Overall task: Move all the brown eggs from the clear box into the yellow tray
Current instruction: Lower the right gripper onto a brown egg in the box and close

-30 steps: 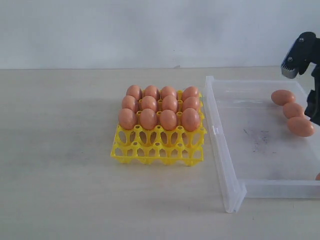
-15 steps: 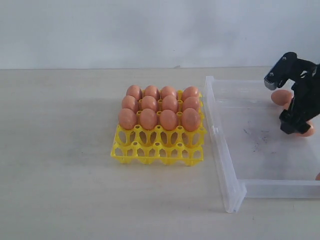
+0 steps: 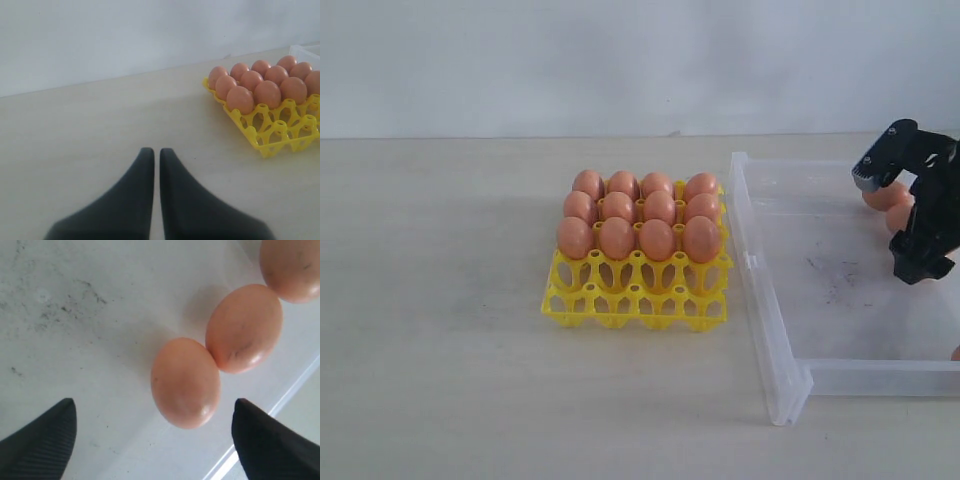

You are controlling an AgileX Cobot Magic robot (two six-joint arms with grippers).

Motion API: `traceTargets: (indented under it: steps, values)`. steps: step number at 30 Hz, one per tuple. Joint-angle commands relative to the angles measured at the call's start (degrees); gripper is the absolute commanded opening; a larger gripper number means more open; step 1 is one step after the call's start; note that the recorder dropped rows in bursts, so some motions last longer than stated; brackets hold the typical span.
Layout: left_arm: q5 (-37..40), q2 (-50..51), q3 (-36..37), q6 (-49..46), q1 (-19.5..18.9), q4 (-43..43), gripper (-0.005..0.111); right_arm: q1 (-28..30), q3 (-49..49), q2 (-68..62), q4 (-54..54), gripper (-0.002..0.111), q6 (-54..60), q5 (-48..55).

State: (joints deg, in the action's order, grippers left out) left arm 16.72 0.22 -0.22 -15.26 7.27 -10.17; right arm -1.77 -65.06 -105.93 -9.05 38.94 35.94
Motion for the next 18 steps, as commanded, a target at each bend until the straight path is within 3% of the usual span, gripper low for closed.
traceTargets:
  steps: [1, 18]
  values:
    - [-0.5, -0.2, 0.2, -0.3, -0.2, 0.1, 0.004, 0.1, -0.3, -0.7, -1.0, 0.075, -0.1, -0.6]
    - [-0.5, -0.2, 0.2, -0.3, -0.2, 0.1, 0.004, 0.1, -0.3, -5.6, -6.8, 0.075, -2.7, -5.1]
